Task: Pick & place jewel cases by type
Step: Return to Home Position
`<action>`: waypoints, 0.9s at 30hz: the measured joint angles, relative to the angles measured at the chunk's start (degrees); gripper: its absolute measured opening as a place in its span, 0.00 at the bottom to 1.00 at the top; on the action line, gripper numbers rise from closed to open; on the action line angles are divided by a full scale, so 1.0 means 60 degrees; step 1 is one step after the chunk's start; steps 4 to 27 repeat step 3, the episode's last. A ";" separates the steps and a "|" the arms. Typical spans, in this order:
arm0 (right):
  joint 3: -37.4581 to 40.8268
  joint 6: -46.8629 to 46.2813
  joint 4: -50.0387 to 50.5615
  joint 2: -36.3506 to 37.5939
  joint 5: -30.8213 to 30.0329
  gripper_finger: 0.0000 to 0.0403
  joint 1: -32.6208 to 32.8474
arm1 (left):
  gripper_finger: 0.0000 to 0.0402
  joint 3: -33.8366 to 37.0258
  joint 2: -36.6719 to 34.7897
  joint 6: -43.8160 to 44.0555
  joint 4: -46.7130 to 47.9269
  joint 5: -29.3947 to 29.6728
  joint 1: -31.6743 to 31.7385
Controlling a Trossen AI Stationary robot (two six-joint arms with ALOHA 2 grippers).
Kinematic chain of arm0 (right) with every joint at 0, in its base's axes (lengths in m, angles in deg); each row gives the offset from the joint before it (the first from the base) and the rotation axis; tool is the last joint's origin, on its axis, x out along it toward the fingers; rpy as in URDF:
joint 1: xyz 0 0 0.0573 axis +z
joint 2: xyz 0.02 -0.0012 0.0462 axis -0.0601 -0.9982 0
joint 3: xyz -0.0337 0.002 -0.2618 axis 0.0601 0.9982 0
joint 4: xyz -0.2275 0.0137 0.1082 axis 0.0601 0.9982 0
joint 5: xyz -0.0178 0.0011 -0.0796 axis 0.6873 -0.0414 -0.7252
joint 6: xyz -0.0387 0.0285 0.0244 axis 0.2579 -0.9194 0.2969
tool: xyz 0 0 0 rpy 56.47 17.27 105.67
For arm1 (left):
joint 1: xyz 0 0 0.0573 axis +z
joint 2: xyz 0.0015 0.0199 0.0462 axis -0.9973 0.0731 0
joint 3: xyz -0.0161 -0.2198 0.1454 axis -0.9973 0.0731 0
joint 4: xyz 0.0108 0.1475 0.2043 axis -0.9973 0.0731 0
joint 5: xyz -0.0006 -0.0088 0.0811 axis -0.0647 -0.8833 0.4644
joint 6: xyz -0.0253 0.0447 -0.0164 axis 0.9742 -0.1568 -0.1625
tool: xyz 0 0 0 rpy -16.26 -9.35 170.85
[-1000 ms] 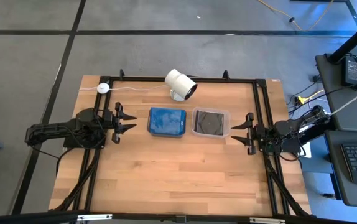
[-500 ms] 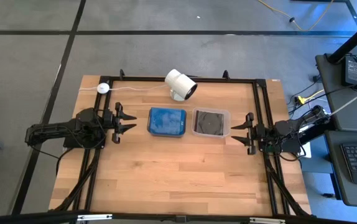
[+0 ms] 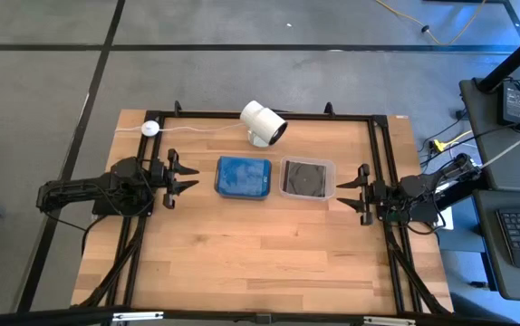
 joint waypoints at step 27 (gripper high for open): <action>0.0000 0.0000 0.0002 0.0000 0.0000 0.46 0.0000 | 0.34 0.0000 0.0000 0.0000 0.0000 0.0000 0.0000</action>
